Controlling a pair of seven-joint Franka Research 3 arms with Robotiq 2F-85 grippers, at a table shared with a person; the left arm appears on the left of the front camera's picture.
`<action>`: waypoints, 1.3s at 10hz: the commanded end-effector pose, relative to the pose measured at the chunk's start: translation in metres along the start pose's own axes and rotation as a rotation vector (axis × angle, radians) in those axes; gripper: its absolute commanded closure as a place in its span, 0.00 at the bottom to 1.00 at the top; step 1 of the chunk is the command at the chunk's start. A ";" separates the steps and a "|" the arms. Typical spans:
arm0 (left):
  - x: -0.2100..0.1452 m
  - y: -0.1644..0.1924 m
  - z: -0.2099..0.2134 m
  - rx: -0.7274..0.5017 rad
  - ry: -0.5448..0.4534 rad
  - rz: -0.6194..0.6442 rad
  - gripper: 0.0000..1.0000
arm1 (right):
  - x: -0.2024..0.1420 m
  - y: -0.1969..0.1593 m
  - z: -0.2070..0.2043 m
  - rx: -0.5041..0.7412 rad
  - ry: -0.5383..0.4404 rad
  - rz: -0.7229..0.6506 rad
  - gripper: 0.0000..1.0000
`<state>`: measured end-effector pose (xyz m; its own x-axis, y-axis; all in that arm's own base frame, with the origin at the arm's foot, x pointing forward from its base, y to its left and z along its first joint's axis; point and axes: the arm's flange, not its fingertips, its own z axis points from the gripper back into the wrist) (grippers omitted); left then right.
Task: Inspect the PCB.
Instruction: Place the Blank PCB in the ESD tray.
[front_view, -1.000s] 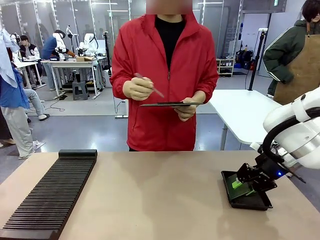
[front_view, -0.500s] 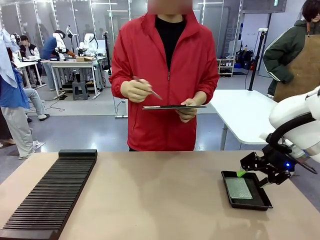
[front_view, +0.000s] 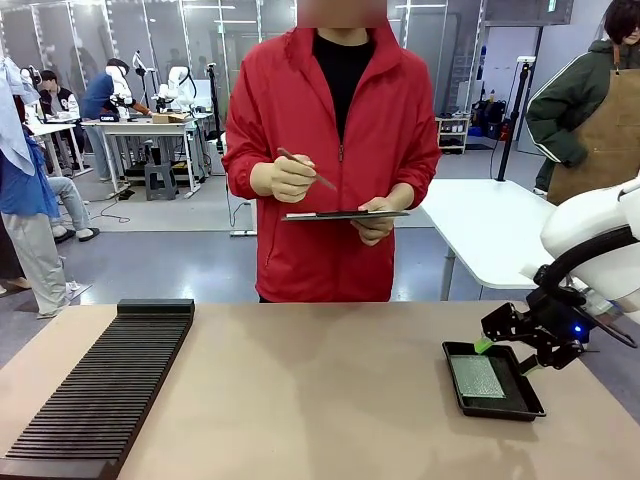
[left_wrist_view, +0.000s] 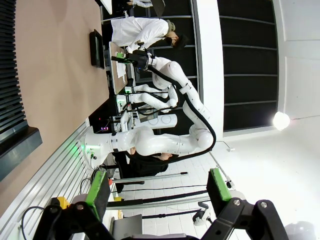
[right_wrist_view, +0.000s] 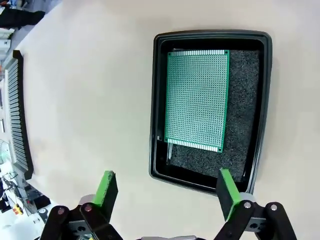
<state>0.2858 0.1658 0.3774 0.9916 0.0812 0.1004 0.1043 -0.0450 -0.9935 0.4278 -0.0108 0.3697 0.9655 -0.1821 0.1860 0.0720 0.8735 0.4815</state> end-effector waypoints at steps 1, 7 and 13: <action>0.001 -0.004 0.000 0.022 -0.006 0.018 0.00 | 0.001 0.003 0.002 -0.006 -0.007 0.008 0.00; 0.001 -0.004 0.000 0.022 -0.006 0.018 0.00 | 0.001 0.003 0.002 -0.006 -0.007 0.008 0.00; 0.001 -0.004 0.000 0.022 -0.006 0.018 0.00 | 0.001 0.003 0.002 -0.006 -0.007 0.008 0.00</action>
<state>0.2857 0.1658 0.3774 0.9916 0.0812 0.1004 0.1042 -0.0449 -0.9935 0.4284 -0.0106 0.3707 0.9655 -0.1799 0.1881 0.0687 0.8732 0.4825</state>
